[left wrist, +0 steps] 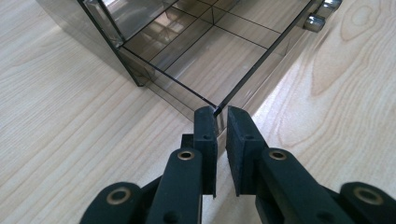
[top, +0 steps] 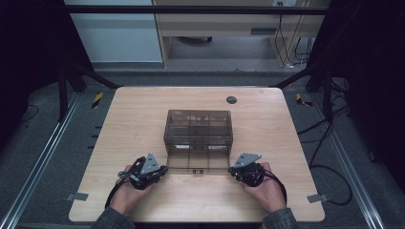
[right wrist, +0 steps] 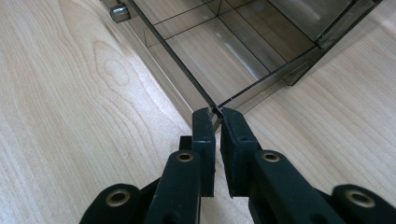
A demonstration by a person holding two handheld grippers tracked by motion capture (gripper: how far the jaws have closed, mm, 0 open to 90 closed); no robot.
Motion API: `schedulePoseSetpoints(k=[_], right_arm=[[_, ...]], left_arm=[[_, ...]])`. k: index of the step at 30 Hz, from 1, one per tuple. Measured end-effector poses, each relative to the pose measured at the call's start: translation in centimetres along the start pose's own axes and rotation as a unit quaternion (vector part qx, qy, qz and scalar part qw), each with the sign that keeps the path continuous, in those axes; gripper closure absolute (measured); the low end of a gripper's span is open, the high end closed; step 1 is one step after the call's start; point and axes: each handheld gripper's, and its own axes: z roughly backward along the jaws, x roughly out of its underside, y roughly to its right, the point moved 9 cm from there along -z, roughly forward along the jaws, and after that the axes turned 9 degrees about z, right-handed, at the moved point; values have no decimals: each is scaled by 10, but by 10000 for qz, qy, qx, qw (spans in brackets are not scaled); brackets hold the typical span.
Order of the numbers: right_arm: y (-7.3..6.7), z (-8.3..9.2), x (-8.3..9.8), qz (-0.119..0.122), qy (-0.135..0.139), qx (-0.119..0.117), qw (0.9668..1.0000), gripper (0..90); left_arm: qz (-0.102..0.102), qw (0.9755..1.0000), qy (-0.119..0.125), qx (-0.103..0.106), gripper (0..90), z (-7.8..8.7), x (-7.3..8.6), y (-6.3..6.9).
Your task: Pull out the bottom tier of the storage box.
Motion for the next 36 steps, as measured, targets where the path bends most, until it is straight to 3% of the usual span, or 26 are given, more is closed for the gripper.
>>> schedulePoseSetpoints(k=[36], right_arm=[[-15,7,6,9,-23,-74,10000,852]], left_arm=[[-141,9998,-116,34,829,9,10,13]])
